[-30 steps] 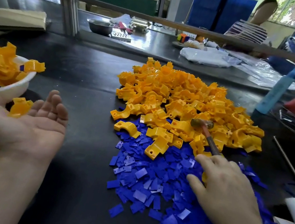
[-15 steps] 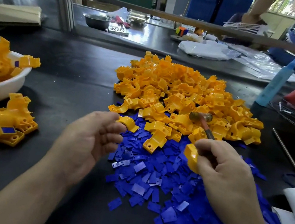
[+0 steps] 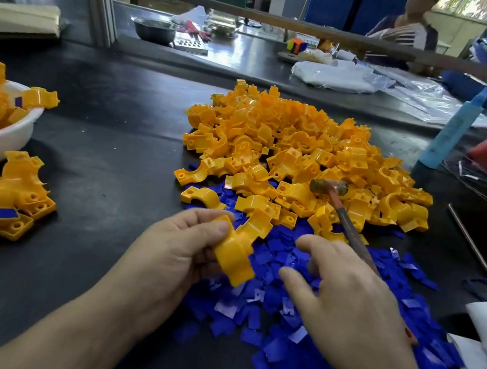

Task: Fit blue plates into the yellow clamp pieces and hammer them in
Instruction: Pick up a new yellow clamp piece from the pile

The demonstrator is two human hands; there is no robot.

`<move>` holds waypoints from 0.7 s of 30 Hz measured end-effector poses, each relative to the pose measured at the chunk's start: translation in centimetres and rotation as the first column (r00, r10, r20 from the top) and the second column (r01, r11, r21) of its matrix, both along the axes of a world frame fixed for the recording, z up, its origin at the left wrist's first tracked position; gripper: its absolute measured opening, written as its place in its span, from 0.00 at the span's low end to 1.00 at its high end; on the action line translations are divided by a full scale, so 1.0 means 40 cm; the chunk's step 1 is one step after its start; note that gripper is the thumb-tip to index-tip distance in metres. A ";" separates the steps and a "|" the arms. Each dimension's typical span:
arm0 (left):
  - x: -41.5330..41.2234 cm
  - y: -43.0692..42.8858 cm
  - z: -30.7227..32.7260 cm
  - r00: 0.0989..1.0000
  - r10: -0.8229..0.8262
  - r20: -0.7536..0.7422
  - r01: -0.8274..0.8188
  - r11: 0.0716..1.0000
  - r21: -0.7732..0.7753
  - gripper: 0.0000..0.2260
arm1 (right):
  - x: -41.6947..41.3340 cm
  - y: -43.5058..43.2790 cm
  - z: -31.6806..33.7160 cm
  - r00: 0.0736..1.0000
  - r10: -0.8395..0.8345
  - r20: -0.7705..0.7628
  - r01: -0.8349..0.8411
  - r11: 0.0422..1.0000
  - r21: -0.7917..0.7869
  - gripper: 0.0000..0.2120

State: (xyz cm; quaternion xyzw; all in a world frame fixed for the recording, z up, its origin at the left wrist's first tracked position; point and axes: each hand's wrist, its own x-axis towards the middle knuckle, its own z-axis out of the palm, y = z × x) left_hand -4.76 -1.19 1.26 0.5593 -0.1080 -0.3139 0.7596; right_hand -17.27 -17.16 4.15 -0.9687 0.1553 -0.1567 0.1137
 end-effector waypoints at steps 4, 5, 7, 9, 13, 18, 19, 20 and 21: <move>0.028 0.016 0.015 0.992 0.067 -0.103 -0.077 0.992 -0.102 0.26 | -0.002 -0.020 -0.016 0.947 -0.097 -0.308 0.058 0.990 -0.132 0.26; 0.029 0.018 0.016 0.993 0.054 -0.101 -0.066 0.992 -0.109 0.28 | 0.003 -0.015 -0.022 0.944 -0.080 -0.319 0.039 0.990 -0.133 0.23; 0.024 0.017 0.015 0.996 0.033 -0.089 -0.042 0.993 -0.107 0.30 | 0.014 -0.002 -0.036 0.956 -0.040 -0.291 0.000 0.991 -0.135 0.17; 0.016 0.012 0.016 0.996 0.021 -0.082 -0.029 0.995 -0.092 0.32 | 0.020 0.005 -0.050 0.972 -0.004 -0.237 -0.027 0.991 -0.130 0.13; 0.004 0.006 0.020 0.999 0.011 -0.043 -0.013 0.999 -0.043 0.29 | 0.022 -0.004 -0.064 0.993 0.034 -0.109 -0.038 0.999 -0.034 0.11; -0.007 0.005 0.019 1.000 -0.024 0.008 0.023 0.999 0.026 0.26 | 0.021 -0.002 -0.051 0.997 0.044 0.062 -0.053 0.988 0.148 0.11; -0.009 0.004 0.018 1.000 -0.024 0.015 0.024 0.999 0.030 0.26 | 0.020 0.001 -0.050 0.996 0.048 0.082 -0.062 0.982 0.177 0.09; -0.010 0.004 0.018 1.000 -0.022 0.021 0.021 0.999 0.032 0.27 | 0.019 0.002 -0.048 0.993 0.044 0.111 -0.070 0.969 0.239 0.08; -0.012 0.004 0.017 0.999 -0.020 0.029 0.019 0.999 0.038 0.26 | 0.019 0.003 -0.045 0.988 0.035 0.148 -0.084 0.937 0.340 0.06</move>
